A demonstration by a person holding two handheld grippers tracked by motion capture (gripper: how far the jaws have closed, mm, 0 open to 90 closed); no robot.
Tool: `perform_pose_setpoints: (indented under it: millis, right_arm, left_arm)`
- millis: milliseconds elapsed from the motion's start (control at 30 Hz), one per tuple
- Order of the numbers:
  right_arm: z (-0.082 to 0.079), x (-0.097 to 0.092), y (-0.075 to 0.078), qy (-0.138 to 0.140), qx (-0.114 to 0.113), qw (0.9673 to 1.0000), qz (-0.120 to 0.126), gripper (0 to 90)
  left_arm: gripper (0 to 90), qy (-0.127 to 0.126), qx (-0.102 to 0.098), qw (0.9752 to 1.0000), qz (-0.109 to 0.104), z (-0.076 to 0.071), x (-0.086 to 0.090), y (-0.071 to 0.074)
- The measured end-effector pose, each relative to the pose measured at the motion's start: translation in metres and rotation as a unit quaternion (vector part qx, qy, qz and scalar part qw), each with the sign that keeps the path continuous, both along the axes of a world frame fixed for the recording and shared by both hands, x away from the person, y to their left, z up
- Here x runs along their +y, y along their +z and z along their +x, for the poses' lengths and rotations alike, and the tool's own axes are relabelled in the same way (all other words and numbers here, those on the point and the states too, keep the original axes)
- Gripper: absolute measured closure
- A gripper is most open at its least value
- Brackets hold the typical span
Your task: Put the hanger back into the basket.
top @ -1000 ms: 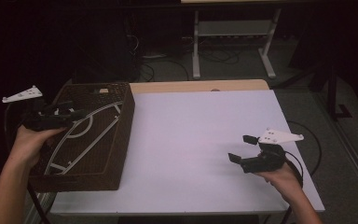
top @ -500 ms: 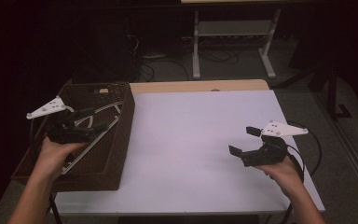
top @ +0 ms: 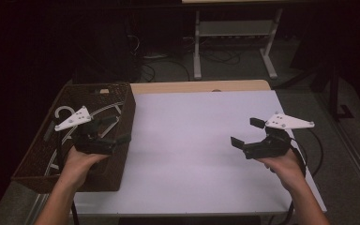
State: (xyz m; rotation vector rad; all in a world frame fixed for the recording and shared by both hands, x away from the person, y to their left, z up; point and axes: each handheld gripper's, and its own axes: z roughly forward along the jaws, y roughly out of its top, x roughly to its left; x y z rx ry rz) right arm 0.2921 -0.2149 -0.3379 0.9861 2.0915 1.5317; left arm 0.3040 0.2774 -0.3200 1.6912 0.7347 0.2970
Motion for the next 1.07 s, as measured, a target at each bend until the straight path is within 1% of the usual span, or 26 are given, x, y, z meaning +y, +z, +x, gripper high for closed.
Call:
perform_pose_setpoints:
  millis: [133,267,300,333,433,533,567,600,633,700,900,1067]
  right_arm:
    - [0.002,0.001,0.003,0.001,-0.009,0.9999,0.009,0.0]
    - [0.004,0.0,0.006,-0.002,-0.014,0.9997,0.019,0.0]
    - [0.004,-0.001,0.008,-0.002,-0.018,0.9996,0.021,0.0]
    - [0.005,-0.001,0.009,-0.003,-0.025,0.9994,0.025,0.0]
    - [0.005,-0.003,0.013,-0.002,-0.03,0.999,0.034,0.0]
    - [0.005,-0.004,0.016,0.001,-0.036,0.9982,0.047,0.0]
    - [0.005,-0.005,0.016,0.001,-0.041,0.998,0.048,0.0]
    - [0.005,-0.005,0.017,0.001,-0.038,0.9981,0.048,0.0]
    - [0.005,-0.005,0.018,0.001,-0.042,0.9979,0.048,0.0]
    - [0.005,-0.005,0.019,0.003,-0.045,0.9977,0.051,0.0]
    - [0.005,-0.005,0.02,0.006,-0.046,0.9976,0.052,0.0]
    - [0.005,-0.005,0.02,0.007,-0.046,0.9976,0.051,0.0]
  left_arm:
    - [0.0,-0.006,-0.011,0.9999,-0.004,-0.001,-0.007,-0.004]
    - [0.0,-0.015,-0.009,0.9999,0.0,-0.002,-0.012,-0.008]
    - [0.0,-0.015,-0.01,0.9998,0.0,-0.003,-0.013,-0.008]
    - [0.0,-0.017,-0.01,0.9998,0.004,-0.003,-0.013,-0.008]
    - [0.0,-0.017,-0.013,0.9998,-0.002,-0.004,-0.013,-0.008]
    - [0.0,-0.019,-0.014,0.9997,0.001,-0.005,-0.013,-0.008]
    - [0.0,-0.019,-0.014,0.9997,0.0,-0.005,-0.013,-0.008]
    - [0.0,-0.02,-0.013,0.9997,-0.001,-0.005,-0.013,-0.008]
    - [0.0,-0.019,-0.013,0.9997,-0.001,-0.006,-0.013,-0.009]
    - [0.0,-0.02,-0.014,0.9997,-0.003,-0.006,-0.012,-0.009]
    - [0.0,-0.02,-0.013,0.9997,-0.005,-0.005,-0.011,-0.009]
    - [0.0,-0.02,-0.014,0.9997,-0.001,-0.005,-0.01,-0.009]
